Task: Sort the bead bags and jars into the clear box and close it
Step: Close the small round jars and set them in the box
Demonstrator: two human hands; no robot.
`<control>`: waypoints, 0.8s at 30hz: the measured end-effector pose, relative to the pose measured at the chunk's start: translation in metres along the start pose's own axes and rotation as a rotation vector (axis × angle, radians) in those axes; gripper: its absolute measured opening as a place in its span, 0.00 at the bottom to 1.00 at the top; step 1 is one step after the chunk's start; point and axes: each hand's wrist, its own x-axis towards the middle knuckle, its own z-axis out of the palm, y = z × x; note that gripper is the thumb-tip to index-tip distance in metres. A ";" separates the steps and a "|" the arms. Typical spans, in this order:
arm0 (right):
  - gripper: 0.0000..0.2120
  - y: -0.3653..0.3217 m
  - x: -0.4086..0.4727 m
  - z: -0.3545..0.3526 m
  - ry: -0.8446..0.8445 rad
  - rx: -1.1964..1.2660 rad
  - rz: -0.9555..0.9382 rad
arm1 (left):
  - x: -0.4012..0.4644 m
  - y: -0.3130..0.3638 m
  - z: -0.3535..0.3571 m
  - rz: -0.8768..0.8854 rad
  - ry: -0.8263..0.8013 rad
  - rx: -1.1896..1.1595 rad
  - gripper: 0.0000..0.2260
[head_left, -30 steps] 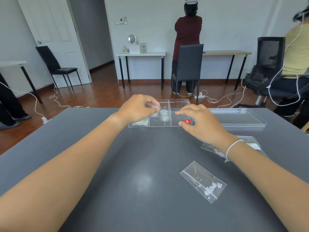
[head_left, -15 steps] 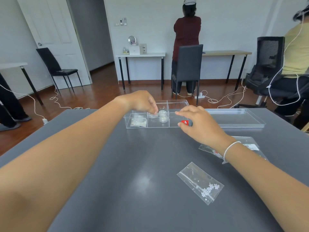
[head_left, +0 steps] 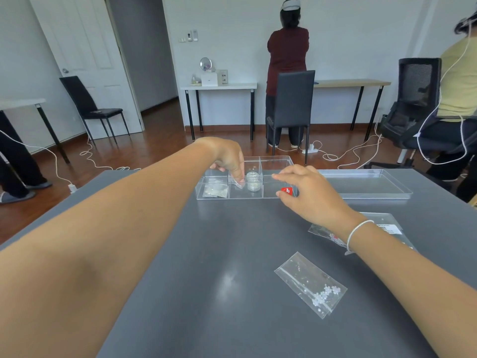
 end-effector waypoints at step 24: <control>0.19 0.001 -0.001 0.000 0.000 0.032 0.007 | -0.062 -0.075 0.066 0.179 0.646 -0.220 0.15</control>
